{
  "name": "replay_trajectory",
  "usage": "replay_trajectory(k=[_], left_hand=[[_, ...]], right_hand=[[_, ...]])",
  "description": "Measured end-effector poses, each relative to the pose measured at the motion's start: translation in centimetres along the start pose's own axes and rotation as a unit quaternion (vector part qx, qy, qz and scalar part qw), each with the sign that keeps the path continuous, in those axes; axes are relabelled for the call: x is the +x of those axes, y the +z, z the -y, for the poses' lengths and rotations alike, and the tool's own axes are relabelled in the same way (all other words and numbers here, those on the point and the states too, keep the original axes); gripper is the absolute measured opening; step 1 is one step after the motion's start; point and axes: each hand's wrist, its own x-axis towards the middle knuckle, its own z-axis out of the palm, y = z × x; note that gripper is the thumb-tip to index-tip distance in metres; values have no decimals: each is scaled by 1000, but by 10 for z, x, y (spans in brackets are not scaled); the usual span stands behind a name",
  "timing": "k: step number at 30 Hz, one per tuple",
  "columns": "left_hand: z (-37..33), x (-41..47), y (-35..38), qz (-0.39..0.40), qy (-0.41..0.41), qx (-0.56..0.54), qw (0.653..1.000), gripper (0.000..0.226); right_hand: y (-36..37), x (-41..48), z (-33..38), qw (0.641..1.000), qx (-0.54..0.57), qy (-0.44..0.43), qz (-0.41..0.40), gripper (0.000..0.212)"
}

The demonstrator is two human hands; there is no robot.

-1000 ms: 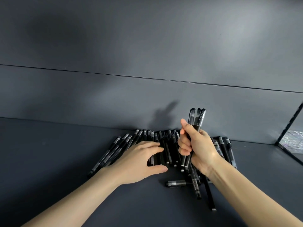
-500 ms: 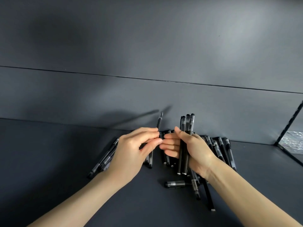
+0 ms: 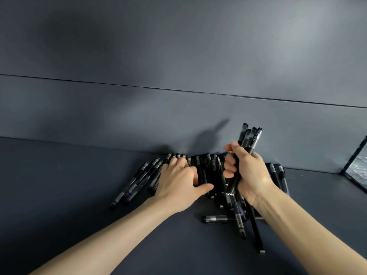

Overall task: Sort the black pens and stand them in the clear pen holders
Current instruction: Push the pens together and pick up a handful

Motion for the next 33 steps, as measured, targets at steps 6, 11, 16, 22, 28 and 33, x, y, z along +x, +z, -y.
replay_trajectory(k=[6, 11, 16, 22, 28, 33], left_hand=[[-3, 9, -7, 109, -76, 50, 990, 39], [0, 8, -12, 126, -93, 62, 986, 33], [2, -5, -19, -12, -16, -98, 995, 36], [-2, -13, -12, 17, 87, -263, 961, 26], [-2, -2, -1, 6, -11, -99, 995, 52], [-12, 8, -2, 59, -49, 10, 997, 54]], right_hand=[[3, -3, -6, 996, -90, 2, 28, 22], [-1, -5, -5, 994, -100, 14, 31, 19], [0, -3, -7, 991, -128, 3, 41, 26], [-1, -3, 2, 990, -136, -24, 18, 25], [-15, -3, 11, 998, -52, -13, 19, 23], [-21, 1, 13, 999, -38, -19, 31, 30]])
